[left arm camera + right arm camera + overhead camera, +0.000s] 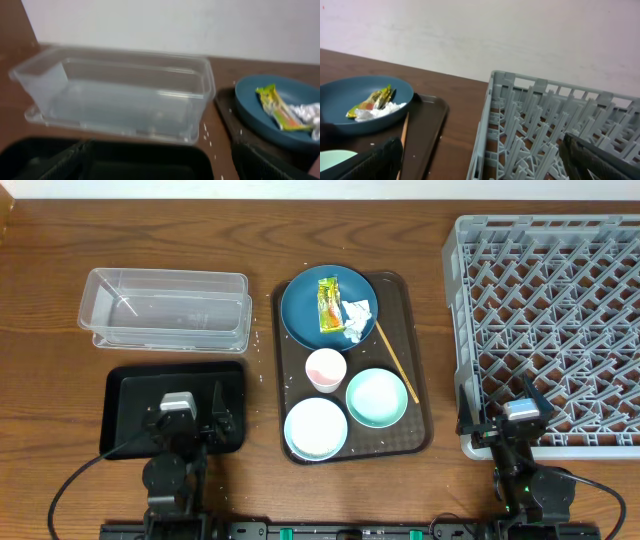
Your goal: Sort waste into correct bins and load items into the dishwasher rack
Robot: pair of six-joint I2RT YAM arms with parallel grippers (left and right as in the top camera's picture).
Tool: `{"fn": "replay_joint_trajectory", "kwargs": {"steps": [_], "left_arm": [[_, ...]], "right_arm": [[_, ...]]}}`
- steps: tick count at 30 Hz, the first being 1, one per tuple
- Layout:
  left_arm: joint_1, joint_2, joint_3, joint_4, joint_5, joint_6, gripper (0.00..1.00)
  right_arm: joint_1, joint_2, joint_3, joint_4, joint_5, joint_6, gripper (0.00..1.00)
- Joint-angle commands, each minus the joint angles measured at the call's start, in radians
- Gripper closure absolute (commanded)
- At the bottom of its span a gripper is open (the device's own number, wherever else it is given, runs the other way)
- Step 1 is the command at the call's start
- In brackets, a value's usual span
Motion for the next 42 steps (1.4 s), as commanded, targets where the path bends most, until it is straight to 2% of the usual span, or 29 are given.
{"fn": "replay_joint_trajectory", "kwargs": {"steps": [1, 7, 14, 19, 22, 25, 29, 33, 42], "left_arm": [[0.006, 0.080, 0.056, -0.023, 0.021, -0.039, 0.10], [0.006, 0.335, 0.263, -0.100, 0.056, -0.039, 0.10], [0.006, 0.672, 0.588, -0.263, 0.143, -0.039, 0.10], [0.006, 0.867, 0.827, -0.520, 0.240, -0.039, 0.10], [0.006, 0.963, 0.954, -0.730, 0.244, -0.038, 0.10], [0.006, 1.004, 0.993, -0.831, 0.213, -0.039, 0.10], [0.006, 1.036, 0.992, -0.863, 0.196, -0.039, 0.10], [0.006, 1.061, 0.992, -0.859, 0.204, -0.039, 0.10], [0.003, 1.084, 1.010, -0.695, 0.256, -0.040, 0.10]], "right_arm": [[0.008, -0.008, 0.023, 0.000, 0.042, 0.046, 0.01], [0.008, 0.055, 0.114, -0.004, 0.071, 0.062, 0.01], [0.008, 0.339, 0.331, -0.071, 0.095, 0.061, 0.01], [0.008, 0.606, 0.547, -0.225, 0.072, 0.061, 0.01], [0.008, 0.756, 0.697, -0.353, 0.061, 0.060, 0.01], [0.008, 0.841, 0.792, -0.423, 0.039, 0.074, 0.01], [0.008, 0.893, 0.837, -0.438, -0.047, 0.080, 0.01], [0.008, 0.897, 0.837, -0.427, -0.051, 0.080, 0.01], [0.008, 0.911, 0.837, -0.433, -0.051, 0.109, 0.01]]}}
